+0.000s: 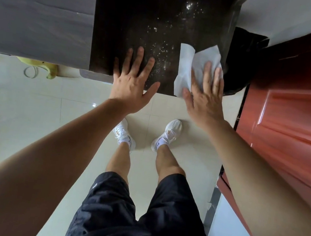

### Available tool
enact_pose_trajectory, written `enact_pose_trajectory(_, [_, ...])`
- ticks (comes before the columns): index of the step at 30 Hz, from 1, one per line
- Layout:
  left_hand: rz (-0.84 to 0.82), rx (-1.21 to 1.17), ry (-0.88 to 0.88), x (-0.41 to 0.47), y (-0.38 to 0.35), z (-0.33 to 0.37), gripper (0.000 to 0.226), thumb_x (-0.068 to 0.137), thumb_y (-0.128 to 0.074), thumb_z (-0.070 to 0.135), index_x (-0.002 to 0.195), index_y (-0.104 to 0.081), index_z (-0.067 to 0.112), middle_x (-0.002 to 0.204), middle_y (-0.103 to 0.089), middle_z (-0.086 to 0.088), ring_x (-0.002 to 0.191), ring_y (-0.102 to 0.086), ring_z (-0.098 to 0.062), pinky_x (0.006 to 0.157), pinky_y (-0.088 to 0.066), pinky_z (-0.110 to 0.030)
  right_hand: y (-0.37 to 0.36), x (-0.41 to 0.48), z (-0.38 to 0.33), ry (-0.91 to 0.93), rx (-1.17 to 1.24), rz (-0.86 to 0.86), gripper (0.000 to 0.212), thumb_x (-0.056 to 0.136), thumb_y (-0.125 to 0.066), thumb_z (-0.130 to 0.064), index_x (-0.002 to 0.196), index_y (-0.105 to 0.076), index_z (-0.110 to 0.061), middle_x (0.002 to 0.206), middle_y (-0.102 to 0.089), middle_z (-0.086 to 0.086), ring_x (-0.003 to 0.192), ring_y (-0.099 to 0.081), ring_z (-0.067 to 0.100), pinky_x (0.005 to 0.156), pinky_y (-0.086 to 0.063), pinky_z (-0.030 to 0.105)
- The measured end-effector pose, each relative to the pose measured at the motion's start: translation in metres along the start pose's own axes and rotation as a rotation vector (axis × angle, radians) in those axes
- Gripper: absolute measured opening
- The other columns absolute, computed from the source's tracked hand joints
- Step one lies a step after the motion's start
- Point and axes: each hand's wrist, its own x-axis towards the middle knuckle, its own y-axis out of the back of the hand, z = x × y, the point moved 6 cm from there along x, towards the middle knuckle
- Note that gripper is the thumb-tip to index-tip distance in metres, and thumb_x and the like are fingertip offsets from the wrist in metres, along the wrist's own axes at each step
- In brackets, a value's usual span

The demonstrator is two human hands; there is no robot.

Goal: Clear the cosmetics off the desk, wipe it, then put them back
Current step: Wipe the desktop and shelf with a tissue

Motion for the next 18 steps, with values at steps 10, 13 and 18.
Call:
enact_pose_trajectory(10, [0.002, 0.003, 0.005, 0.001, -0.002, -0.001, 0.076, 0.092, -0.036, 0.066, 0.156, -0.022, 0.027, 0.166, -0.005, -0.008, 0.152, 0.000, -0.034, 0.116, -0.007, -0.064, 0.055, 0.147, -0.016, 0.035, -0.009, 0.005, 0.063, 0.103, -0.013, -0.058, 0.159, -0.002, -0.033, 0.166, 0.012, 0.016, 0.150, 0.014, 0.045, 0.121, 0.009, 0.053])
enact_pose_trajectory(13, [0.001, 0.017, 0.008, 0.002, -0.002, -0.002, 0.076, 0.092, -0.034, 0.066, 0.156, -0.021, 0.028, 0.166, -0.005, -0.008, 0.152, 0.000, -0.034, 0.116, -0.007, -0.065, 0.063, 0.183, -0.027, -0.027, 0.016, -0.002, 0.064, 0.101, -0.013, -0.057, 0.160, -0.008, -0.033, 0.167, 0.001, 0.017, 0.150, 0.008, 0.047, 0.122, 0.008, 0.055])
enact_pose_trajectory(18, [0.010, -0.013, -0.001, 0.002, -0.002, -0.001, 0.074, 0.093, -0.036, 0.062, 0.156, -0.022, 0.027, 0.166, -0.005, -0.008, 0.152, 0.000, -0.035, 0.116, -0.008, -0.067, 0.043, 0.122, -0.029, 0.162, -0.026, 0.038, 0.058, 0.106, -0.016, -0.047, 0.160, -0.012, -0.027, 0.167, -0.001, 0.017, 0.152, 0.003, 0.045, 0.123, 0.001, 0.055])
